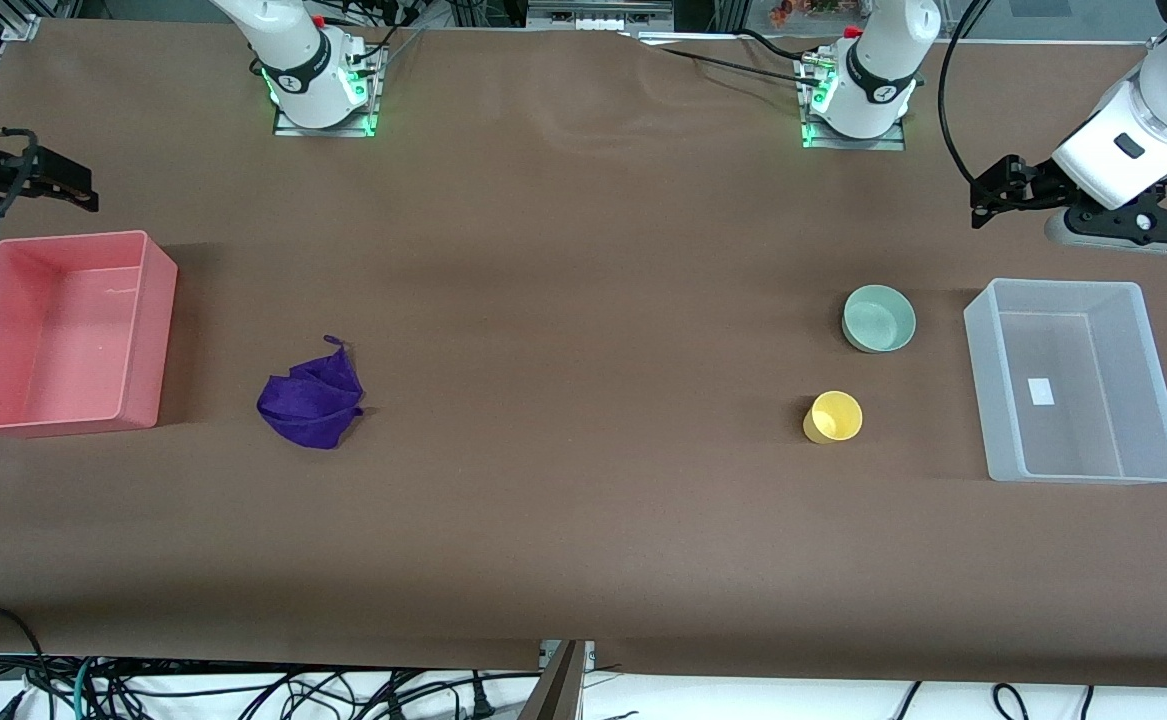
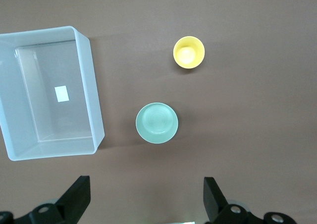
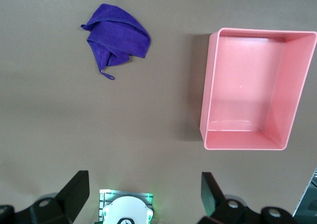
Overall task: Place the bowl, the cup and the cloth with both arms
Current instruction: 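Move the left gripper toward the green bowl while the right gripper reaches the cloth, then grasp the green bowl with the left gripper while the right gripper grasps the cloth, then place the bowl in the clear bin while the right gripper drops the cloth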
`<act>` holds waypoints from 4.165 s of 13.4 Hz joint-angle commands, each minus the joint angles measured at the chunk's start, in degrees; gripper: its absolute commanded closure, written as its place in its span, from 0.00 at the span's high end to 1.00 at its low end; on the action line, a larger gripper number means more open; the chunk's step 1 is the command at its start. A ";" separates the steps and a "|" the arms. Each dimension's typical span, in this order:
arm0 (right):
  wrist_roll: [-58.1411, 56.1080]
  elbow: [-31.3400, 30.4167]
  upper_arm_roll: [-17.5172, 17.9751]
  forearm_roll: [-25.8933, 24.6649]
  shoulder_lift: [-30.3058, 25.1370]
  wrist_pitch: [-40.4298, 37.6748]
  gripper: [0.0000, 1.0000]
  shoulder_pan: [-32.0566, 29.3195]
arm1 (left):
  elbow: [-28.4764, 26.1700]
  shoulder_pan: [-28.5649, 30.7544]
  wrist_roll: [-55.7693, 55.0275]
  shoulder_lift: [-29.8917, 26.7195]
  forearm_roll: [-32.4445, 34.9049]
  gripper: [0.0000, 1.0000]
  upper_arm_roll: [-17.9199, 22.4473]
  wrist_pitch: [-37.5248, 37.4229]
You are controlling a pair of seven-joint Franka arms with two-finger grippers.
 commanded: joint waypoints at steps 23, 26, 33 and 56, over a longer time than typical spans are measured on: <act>-1.08 12.45 -0.73 -0.26 8.79 -8.63 1.00 0.18 | -12.71 0.54 21.76 -0.15 -1.69 1.00 0.96 11.36; -1.00 12.45 -0.73 -0.26 8.79 -7.75 1.00 0.18 | -17.11 0.54 30.48 1.16 -1.60 1.00 1.74 16.39; -0.91 12.27 -0.47 0.18 15.18 -2.84 1.00 0.45 | -26.61 0.01 50.06 8.18 -0.64 1.00 3.06 34.73; -2.76 -23.15 3.84 3.61 31.02 66.09 0.00 4.49 | -16.55 -0.43 69.06 20.77 -0.55 0.00 9.30 31.39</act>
